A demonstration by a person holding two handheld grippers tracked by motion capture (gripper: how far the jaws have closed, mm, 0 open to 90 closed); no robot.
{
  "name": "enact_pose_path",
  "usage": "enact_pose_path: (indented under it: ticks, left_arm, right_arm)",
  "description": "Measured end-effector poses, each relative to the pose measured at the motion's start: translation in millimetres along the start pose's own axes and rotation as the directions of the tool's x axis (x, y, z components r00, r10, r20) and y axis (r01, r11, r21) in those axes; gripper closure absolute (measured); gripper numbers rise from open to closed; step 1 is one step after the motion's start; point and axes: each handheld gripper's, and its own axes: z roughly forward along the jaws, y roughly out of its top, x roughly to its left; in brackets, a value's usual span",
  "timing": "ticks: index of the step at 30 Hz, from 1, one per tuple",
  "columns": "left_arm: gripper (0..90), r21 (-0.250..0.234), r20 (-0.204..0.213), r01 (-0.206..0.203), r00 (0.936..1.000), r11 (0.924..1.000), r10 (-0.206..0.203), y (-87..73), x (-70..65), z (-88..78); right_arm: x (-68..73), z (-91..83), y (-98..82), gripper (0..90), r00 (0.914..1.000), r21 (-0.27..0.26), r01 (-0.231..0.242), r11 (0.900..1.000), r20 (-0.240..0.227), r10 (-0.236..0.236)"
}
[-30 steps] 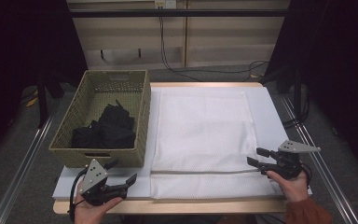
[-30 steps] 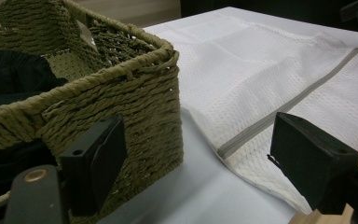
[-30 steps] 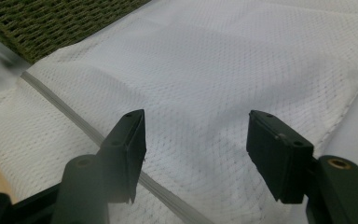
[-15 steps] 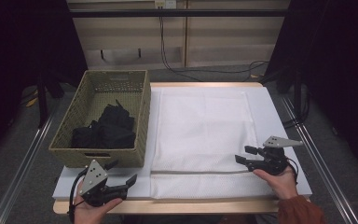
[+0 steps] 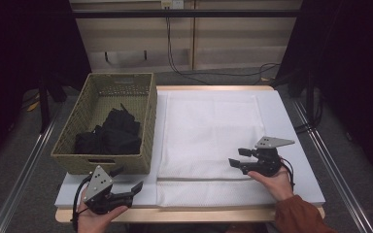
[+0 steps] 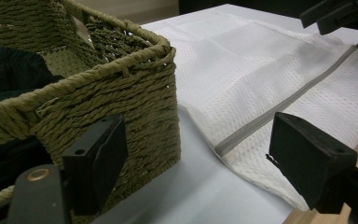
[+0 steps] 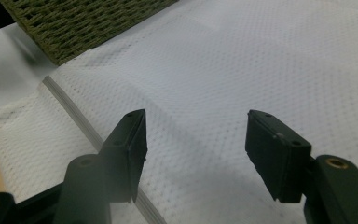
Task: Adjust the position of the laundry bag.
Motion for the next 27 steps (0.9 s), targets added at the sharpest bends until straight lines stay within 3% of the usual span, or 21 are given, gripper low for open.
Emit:
enact_pose_path:
  ticks: [8,15,27]
  left_arm:
    - [20.2,0.001,0.010,0.001,1.0000,1.0000,-0.001,0.1,-0.6,1.1]
    - [20.1,0.007,0.005,-0.001,1.0000,1.0000,0.001,0.6,-0.3,1.1]
    - [19.8,-0.004,0.012,0.008,0.9999,1.0000,-0.008,0.4,0.4,1.1]
  right_arm:
    - [16.1,30.6,18.7,42.9,0.9983,0.013,0.031,0.999,-0.051,-0.030]
    - [27.4,52.5,28.1,47.1,0.9962,0.043,0.059,0.997,-0.066,-0.056]
    - [54.5,96.3,42.4,49.7,0.9843,0.074,0.106,0.992,-0.149,-0.094]
